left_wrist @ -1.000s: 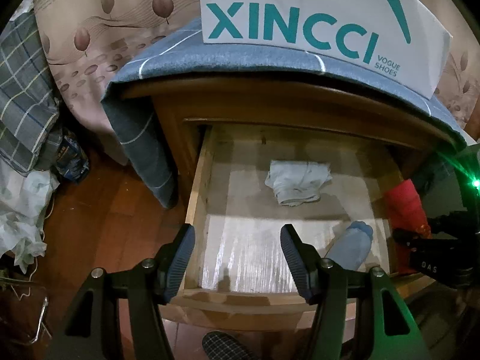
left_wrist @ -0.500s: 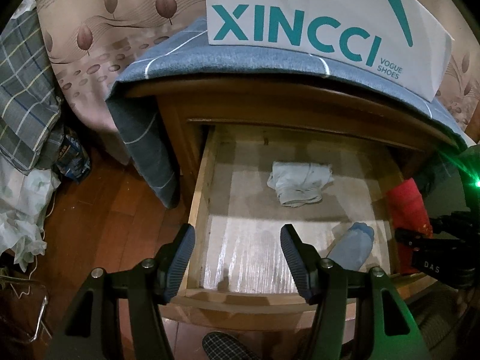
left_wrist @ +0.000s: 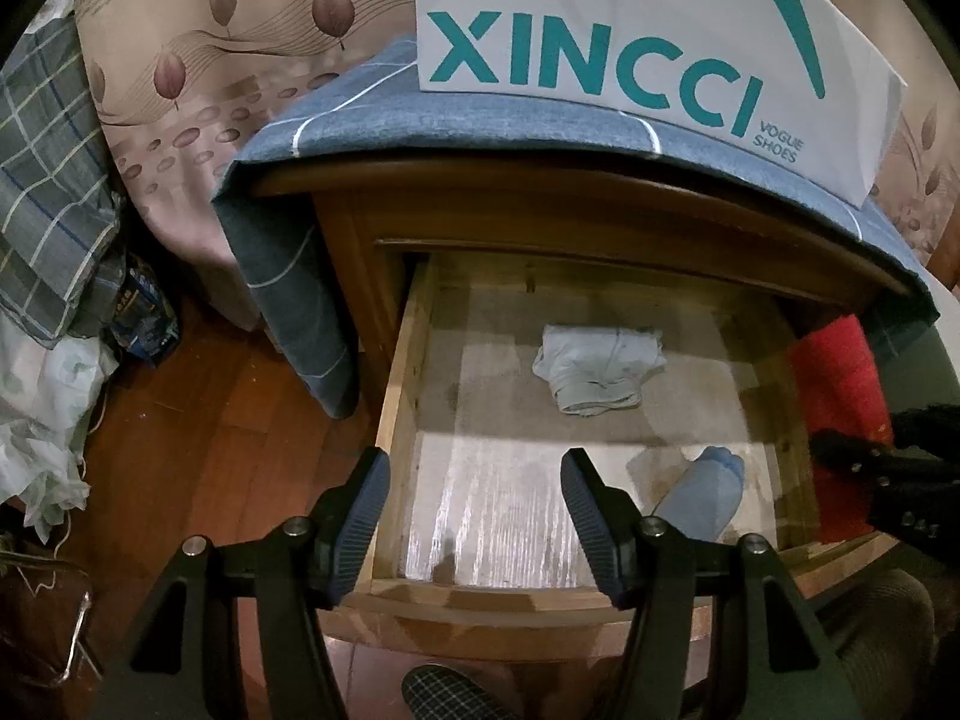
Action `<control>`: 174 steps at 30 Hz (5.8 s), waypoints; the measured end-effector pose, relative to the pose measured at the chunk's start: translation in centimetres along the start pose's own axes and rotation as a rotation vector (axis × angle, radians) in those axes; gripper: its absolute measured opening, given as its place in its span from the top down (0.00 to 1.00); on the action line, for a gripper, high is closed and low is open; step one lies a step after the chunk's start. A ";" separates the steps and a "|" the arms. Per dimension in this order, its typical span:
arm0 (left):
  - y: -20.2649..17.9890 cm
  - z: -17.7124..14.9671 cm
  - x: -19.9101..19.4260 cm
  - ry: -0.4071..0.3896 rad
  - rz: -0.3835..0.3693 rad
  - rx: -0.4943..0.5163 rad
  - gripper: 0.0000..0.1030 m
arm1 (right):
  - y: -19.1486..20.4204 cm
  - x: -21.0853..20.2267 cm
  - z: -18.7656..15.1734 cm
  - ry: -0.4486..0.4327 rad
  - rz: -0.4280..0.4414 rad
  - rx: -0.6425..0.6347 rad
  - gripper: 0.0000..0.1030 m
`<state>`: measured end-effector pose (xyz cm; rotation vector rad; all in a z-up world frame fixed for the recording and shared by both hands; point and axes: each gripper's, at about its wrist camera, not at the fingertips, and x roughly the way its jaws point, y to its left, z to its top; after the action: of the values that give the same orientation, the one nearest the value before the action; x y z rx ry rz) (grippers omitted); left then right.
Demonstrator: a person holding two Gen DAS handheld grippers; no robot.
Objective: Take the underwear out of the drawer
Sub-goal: 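Carry the red sock up from the drawer over the white box with the right tool, then open the right tool to drop the red sock into the box, then move the right tool back down into the drawer toward the light blue sock, then grasp the light blue sock with the right tool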
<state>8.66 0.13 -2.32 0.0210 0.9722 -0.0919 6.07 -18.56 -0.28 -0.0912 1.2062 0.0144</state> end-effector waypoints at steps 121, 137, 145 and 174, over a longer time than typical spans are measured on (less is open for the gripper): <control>0.9 0.1 -0.5 -0.013 -0.007 -0.030 0.41 | 1.2 1.2 2.3 0.292 0.066 0.024 0.23; 1.1 0.1 -0.6 -0.015 -0.020 -0.038 0.41 | 2.5 11.7 1.7 0.547 0.037 0.193 0.18; 1.4 0.1 -0.6 -0.015 -0.038 -0.046 0.41 | 1.2 15.6 1.5 0.668 0.038 0.325 0.16; 1.3 0.2 0.0 0.002 -0.045 -0.051 0.41 | 1.1 18.2 0.8 0.739 -0.034 0.034 0.57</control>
<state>8.94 1.42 -2.21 -0.0479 0.9770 -0.1079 13.24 -18.09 -17.08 -0.0899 1.9421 -0.0762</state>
